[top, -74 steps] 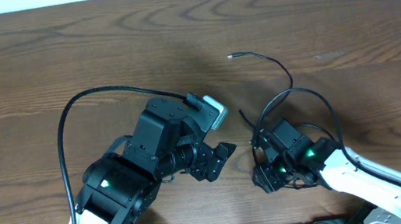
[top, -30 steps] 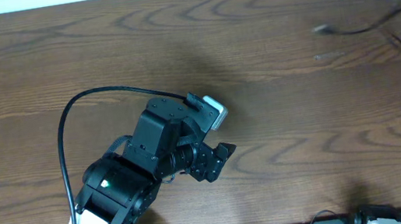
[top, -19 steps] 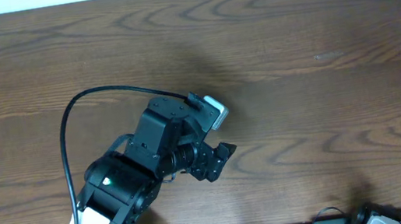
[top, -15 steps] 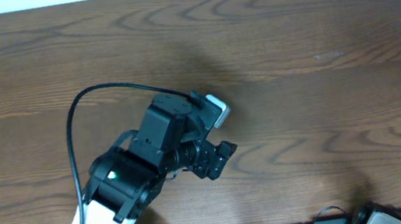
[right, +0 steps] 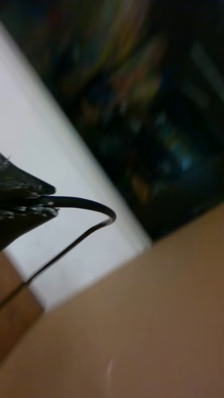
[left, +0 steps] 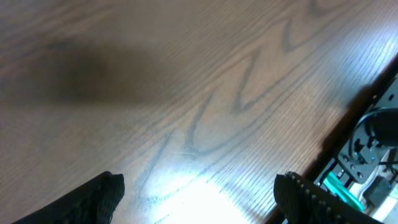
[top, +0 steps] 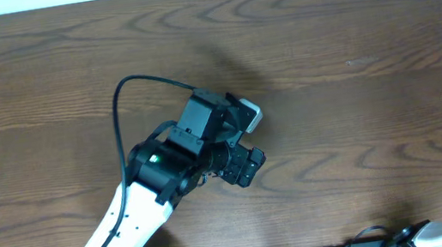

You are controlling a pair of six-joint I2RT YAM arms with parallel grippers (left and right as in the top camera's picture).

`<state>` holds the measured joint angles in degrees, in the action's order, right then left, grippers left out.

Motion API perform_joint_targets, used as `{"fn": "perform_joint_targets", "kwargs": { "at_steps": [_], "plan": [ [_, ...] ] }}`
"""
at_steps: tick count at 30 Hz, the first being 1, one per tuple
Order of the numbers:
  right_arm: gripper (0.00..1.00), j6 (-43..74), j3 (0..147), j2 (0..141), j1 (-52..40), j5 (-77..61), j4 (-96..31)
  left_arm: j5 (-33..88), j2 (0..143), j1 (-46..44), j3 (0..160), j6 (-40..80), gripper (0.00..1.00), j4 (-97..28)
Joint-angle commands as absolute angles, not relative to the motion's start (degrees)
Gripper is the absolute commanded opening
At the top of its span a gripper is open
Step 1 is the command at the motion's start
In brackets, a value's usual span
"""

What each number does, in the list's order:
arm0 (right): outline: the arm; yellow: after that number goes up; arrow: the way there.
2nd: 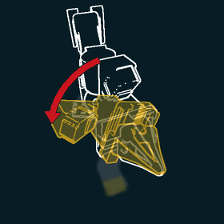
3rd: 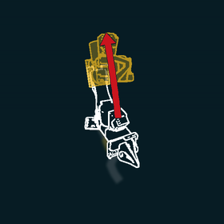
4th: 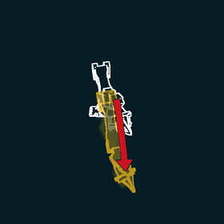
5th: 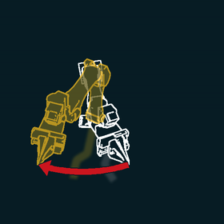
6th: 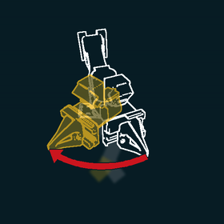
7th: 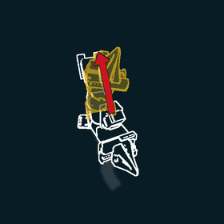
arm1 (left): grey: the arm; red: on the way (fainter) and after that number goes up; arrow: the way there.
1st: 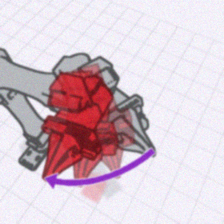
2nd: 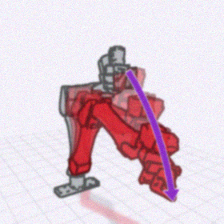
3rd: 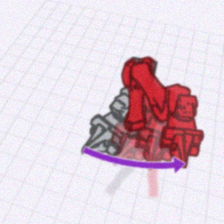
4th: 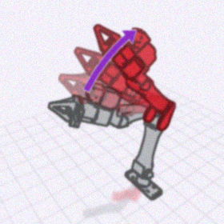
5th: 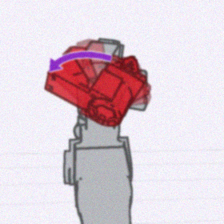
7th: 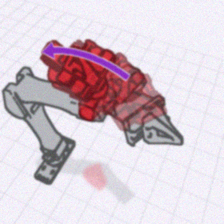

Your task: Untangle cables

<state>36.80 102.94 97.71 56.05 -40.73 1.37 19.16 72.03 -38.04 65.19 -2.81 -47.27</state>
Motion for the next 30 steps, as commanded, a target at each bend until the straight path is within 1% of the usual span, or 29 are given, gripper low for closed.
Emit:
{"fn": "perform_joint_targets", "kwargs": {
  "at_steps": [1,4,6,9,12,14,19,20,22,24,25,26,30],
  "plan": [
    [0.01,49.3,104.8,99.1,58.5,-55.7,0.3,20.7,74.0,-38.1,64.6,-2.3,0.83,-46.3],
    [0.01,38.7,104.8,99.2,59.0,-52.9,-10.8,21.5,74.7,-38.1,64.6,-2.3,0.83,-45.2],
    [0.01,30.1,104.8,99.3,58.9,-46.4,-21.9,21.6,74.7,-38.1,64.6,-2.3,0.83,-44.4],
    [0.01,24.4,104.8,99.8,58.5,-34.8,-34.0,21.6,74.7,-38.1,64.6,-2.3,0.83,-43.8],
    [0.01,23.9,104.7,100.7,58.1,-22.8,-43.2,22.1,74.7,-38.1,64.6,-2.3,0.83,-43.9],
    [0.01,24.2,104.4,101.0,58.1,-18.6,-46.7,23.3,74.7,-38.1,64.6,-2.3,0.83,-43.9],
    [0.01,26.1,104.1,101.1,58.1,-14.7,-50.7,23.6,74.7,-38.1,64.6,-2.3,0.83,-43.9],
    [0.05,26.1,104.1,101.1,58.1,-14.7,-51.0,23.6,74.7,-38.1,64.6,-2.3,0.83,-43.9],
    [0.42,26.1,104.1,101.1,58.1,-14.8,-51.7,23.6,74.7,-38.1,64.6,-2.3,0.83,-43.9],
    [0.75,26.1,104.1,101.1,58.0,-15.0,-52.3,24.0,74.7,-38.1,64.6,-2.3,0.83,-43.9],
    [0.9,26.1,104.1,101.1,58.0,-15.7,-52.3,24.4,74.7,-38.1,64.6,-2.3,0.83,-43.9],
    [0.99,26.1,104.1,101.1,57.7,-17.0,-52.5,25.1,74.7,-38.1,64.6,-2.3,0.83,-43.9],
    [0.99,26.1,104.1,101.1,57.3,-18.9,-52.9,25.2,74.7,-38.1,64.6,-2.3,0.83,-44.2]
  ]
}}
